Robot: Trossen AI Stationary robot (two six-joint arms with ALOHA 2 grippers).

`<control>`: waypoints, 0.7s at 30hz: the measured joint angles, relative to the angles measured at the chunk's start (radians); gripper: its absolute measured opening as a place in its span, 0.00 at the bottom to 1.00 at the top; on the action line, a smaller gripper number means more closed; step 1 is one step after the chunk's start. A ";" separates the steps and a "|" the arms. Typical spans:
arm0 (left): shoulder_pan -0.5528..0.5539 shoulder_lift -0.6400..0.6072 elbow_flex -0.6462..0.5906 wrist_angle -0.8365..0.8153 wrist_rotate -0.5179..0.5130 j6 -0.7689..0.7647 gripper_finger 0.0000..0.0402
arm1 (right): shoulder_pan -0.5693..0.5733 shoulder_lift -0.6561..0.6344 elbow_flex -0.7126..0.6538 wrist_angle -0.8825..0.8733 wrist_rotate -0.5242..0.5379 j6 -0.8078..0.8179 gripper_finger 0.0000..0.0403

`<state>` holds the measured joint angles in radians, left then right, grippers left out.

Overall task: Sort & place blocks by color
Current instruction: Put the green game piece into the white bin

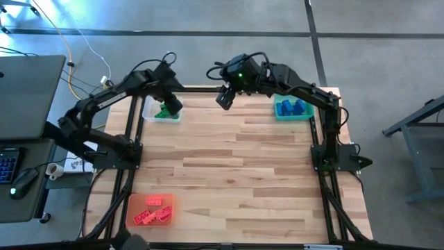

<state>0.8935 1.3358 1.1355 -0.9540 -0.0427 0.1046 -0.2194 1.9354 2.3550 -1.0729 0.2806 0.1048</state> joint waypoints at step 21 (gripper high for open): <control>0.128 0.274 -0.001 -0.161 -0.100 -0.220 0.17 | -0.004 0.000 0.000 -0.024 0.000 0.011 0.49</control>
<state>1.0213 1.6096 1.1347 -1.1151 -0.1429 -0.1149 -0.2230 1.9354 2.3550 -1.0966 0.2810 0.1154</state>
